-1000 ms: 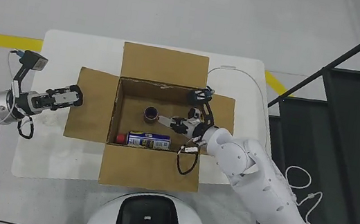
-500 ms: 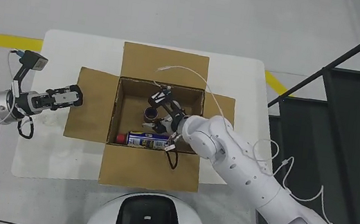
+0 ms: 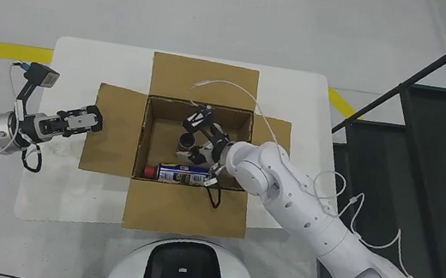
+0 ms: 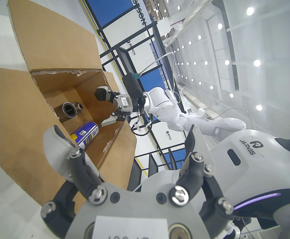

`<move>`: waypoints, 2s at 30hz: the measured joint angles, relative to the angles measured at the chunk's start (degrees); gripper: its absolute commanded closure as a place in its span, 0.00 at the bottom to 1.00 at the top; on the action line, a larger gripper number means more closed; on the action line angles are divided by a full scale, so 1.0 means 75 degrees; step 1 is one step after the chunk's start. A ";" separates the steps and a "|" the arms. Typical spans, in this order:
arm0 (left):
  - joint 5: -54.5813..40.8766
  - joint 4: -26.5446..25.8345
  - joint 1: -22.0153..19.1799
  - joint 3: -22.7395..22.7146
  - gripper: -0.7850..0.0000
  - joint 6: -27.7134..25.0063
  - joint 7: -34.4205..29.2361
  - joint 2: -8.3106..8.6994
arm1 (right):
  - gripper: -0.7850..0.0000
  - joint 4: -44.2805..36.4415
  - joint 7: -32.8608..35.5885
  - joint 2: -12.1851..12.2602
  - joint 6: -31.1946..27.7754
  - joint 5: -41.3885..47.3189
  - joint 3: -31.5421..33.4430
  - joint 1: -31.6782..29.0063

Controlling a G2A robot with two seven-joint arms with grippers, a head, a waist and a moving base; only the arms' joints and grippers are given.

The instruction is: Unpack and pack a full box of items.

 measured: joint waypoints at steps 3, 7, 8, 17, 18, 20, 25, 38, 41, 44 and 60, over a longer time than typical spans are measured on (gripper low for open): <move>0.0000 0.0000 0.0000 0.0000 0.00 0.0000 0.0000 0.0000 | 0.00 0.0334 0.0324 -0.0133 -0.0394 0.0216 -0.0196 0.0425; 0.0000 0.0000 0.0000 0.0000 0.00 0.0000 0.0000 0.0000 | 0.00 0.1075 0.0582 -0.0384 -0.0823 0.0547 -0.0576 0.1020; 0.0000 0.0000 0.0000 0.0000 0.00 0.0000 0.0000 0.0000 | 0.00 0.1242 0.0625 -0.0442 -0.0888 0.0591 -0.0663 0.1141; 0.0000 0.0000 0.0000 0.0000 0.00 0.0000 0.0000 0.0000 | 0.00 0.2735 0.0429 -0.1042 -0.0907 0.0588 -0.1468 0.1921; 0.0000 0.0000 0.0000 0.0000 0.00 0.0000 0.0000 0.0000 | 0.00 0.2876 0.0396 -0.1095 -0.0909 0.0586 -0.1527 0.1965; 0.0000 0.0000 0.0000 0.0000 0.00 0.0000 0.0000 0.0000 | 0.00 0.3188 0.0305 -0.1220 -0.0922 0.0579 -0.1651 0.2058; 0.0000 0.0000 0.0000 0.0000 0.00 0.0000 0.0000 0.0000 | 0.00 0.3845 0.0107 -0.1502 -0.1035 0.0684 -0.1844 0.2256; -0.0121 0.0200 0.0184 -0.0887 0.00 0.0104 0.0700 0.0140 | 0.00 0.5067 -0.0153 -0.2046 -0.1396 0.0891 -0.2057 0.2557; -0.0197 0.0243 0.0321 -0.1254 0.00 0.0055 0.0760 0.0205 | 0.00 0.5203 -0.0196 -0.2114 -0.1465 0.0856 -0.2063 0.2564; -0.0225 0.0240 0.0367 -0.1343 0.00 0.0061 0.0765 0.0224 | 0.05 0.5349 -0.0225 -0.2181 -0.1491 0.0808 -0.2063 0.2586; -0.0222 0.0240 0.0363 -0.1333 0.00 0.0062 0.0763 0.0223 | 1.00 0.5679 -0.0087 -0.2383 -0.1520 0.0492 -0.1961 0.2596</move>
